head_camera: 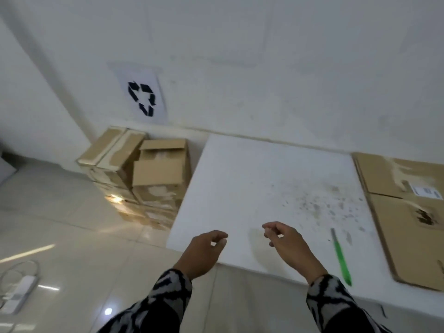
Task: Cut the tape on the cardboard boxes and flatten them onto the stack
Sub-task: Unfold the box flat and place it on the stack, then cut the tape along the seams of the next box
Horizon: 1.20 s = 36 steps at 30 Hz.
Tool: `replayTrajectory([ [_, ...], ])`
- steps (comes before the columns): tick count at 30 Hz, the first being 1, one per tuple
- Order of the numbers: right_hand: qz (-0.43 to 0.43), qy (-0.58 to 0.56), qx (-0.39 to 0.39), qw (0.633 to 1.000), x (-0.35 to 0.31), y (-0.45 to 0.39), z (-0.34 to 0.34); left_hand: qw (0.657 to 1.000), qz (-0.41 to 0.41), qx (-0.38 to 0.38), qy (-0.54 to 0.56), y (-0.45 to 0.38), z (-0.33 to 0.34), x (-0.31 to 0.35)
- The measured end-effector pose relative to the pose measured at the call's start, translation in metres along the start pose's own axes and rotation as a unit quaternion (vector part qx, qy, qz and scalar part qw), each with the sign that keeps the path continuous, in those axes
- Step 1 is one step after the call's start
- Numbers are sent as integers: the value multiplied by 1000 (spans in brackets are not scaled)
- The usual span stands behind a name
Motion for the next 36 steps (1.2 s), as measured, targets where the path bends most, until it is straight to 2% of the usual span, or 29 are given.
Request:
replayTrajectory([
  [4,-14,-2,-19,1000,-57,-29,55,999,-14,35,28,-2,-72,-44],
  [10,-20,-25,-43,999,-113,-110,137,997,-49,40,33,-36,-158,-110],
  [16,-25,-29,-75,996,-181,-207,214,990,-129,54,14,-82,-257,-181],
  [19,17,-28,-67,997,-201,-253,238,985,-155,72,22,-117,-296,-210],
  [23,80,-73,-53,993,-208,-310,265,979,-174,62,92,-171,-327,-252],
  [26,133,-119,-5,984,-185,-355,280,967,-191,55,160,-219,-340,-297],
  [28,150,-151,42,976,-155,-389,284,960,-180,40,210,-250,-340,-314],
  [31,173,-157,96,968,-156,-410,284,958,-120,20,258,-284,-344,-318],
  [34,227,-149,80,959,-146,-424,300,957,-84,-16,278,-307,-343,-327],
  [36,224,-141,68,962,-145,-427,309,953,-87,-19,290,-310,-345,-335],
])
Point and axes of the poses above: each hand's wrist, its own y-axis away from the middle knuckle, its own z-axis out of the palm, x = y × z, the point moved 10 cm from there along -y, towards the middle knuckle, and after that the axes turned 6 degrees about -x, right-handed, at the moved point
